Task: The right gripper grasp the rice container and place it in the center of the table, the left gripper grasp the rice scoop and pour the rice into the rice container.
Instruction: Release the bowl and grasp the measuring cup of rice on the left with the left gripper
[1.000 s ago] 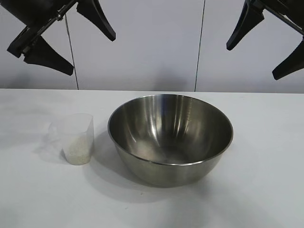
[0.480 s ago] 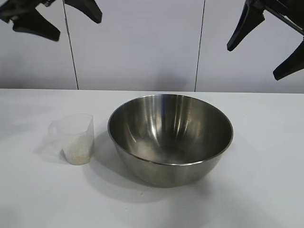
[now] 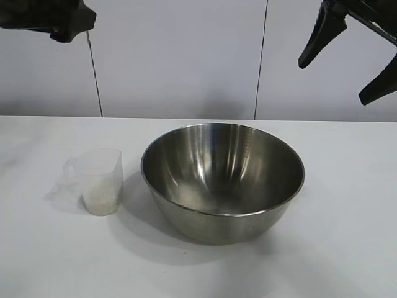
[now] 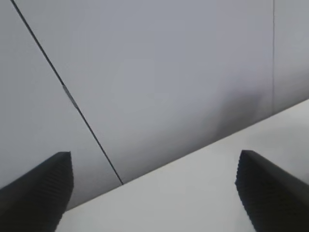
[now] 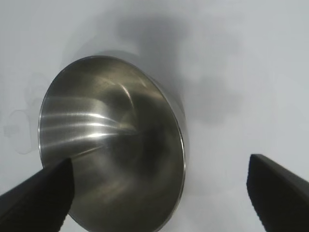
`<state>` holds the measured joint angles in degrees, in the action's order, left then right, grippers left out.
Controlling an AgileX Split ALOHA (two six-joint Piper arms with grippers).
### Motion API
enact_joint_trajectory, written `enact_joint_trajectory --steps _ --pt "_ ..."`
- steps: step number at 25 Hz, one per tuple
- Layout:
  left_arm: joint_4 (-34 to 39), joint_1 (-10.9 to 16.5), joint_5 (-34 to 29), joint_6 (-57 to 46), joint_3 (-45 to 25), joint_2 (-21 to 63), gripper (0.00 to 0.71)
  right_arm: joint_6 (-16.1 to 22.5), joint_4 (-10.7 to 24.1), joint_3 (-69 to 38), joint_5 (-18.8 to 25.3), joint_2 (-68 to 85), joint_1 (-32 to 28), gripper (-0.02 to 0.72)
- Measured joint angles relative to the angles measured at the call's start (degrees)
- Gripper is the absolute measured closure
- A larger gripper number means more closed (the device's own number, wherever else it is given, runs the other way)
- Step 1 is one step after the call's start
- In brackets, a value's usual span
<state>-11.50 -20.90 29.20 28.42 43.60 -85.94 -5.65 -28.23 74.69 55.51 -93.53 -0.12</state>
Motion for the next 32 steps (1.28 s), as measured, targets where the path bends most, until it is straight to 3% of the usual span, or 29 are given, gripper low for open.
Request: enact_joint_trajectory --steps 3,6,9,18,32 --pt "0.0 0.0 11.93 -1.09 -6.2 -0.81 0.056 -0.06 0.35 0.0 0.0 0.0 0.0 0.03" --pt "-0.24 0.0 27.69 -4.32 -13.61 -3.41 0.056 -0.09 0.42 0.0 0.0 0.0 0.0 0.03" --pt "-0.7 0.46 34.43 -8.99 -18.95 -6.71 0.056 -0.09 0.55 0.0 0.0 0.0 0.0 0.03" --pt "-1.67 0.64 35.54 -10.78 -26.44 -16.88 0.056 -0.09 0.97 0.0 0.0 0.0 0.0 0.03" --pt "1.62 0.64 36.55 -11.83 -27.28 -27.21 0.056 -0.12 1.44 0.0 0.0 0.0 0.0 0.03"
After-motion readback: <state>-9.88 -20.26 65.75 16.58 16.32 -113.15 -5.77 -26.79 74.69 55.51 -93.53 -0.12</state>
